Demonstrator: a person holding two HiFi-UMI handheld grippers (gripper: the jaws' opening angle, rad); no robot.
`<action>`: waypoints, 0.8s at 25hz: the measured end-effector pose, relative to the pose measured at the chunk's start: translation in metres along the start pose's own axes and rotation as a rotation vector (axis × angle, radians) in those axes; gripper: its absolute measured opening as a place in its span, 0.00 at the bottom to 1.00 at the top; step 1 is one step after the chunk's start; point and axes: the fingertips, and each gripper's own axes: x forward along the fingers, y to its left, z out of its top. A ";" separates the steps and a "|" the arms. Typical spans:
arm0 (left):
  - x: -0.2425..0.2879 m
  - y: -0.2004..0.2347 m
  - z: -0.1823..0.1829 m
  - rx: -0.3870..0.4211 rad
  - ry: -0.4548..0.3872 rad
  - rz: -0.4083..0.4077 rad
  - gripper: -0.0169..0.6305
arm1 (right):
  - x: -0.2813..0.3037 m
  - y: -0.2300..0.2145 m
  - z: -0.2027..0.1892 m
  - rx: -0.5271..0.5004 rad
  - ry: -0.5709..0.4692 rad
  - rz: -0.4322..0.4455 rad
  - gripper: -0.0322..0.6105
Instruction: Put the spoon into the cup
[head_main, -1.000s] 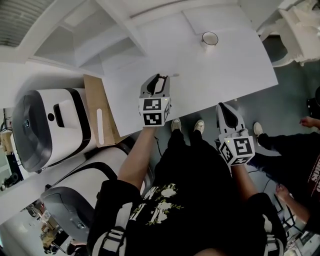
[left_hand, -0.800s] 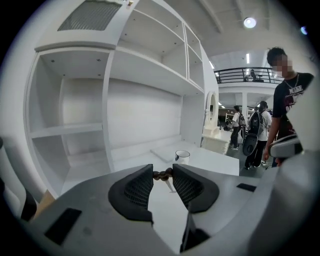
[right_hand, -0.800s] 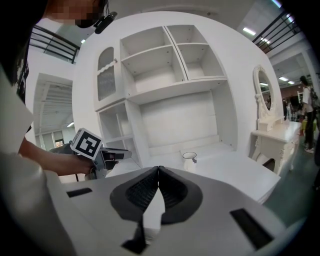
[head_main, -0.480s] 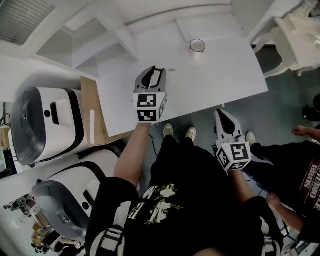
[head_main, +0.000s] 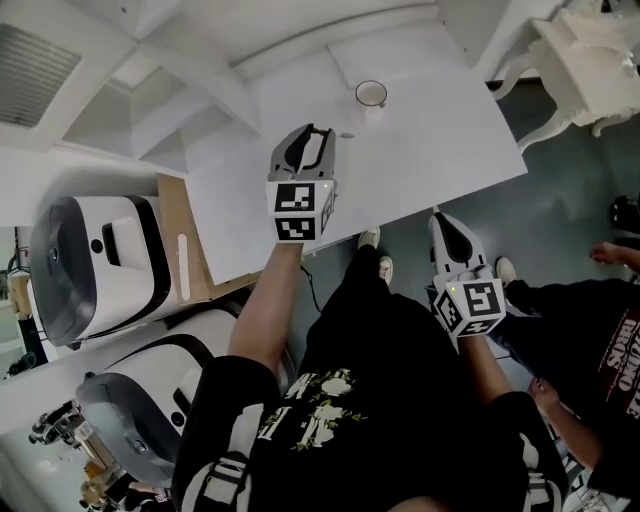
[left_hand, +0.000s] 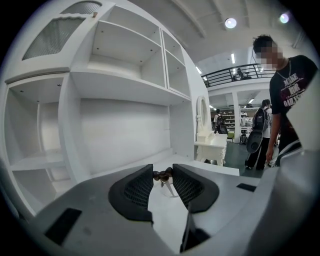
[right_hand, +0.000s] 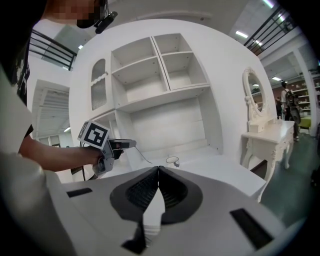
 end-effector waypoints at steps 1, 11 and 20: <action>0.004 0.000 0.002 0.001 -0.006 -0.002 0.21 | 0.002 -0.003 0.001 0.001 -0.003 -0.005 0.15; 0.058 0.001 0.018 -0.004 -0.023 -0.052 0.21 | 0.029 -0.033 0.023 -0.007 -0.012 -0.060 0.15; 0.115 0.000 0.017 -0.009 0.001 -0.120 0.21 | 0.063 -0.052 0.039 -0.001 -0.009 -0.096 0.15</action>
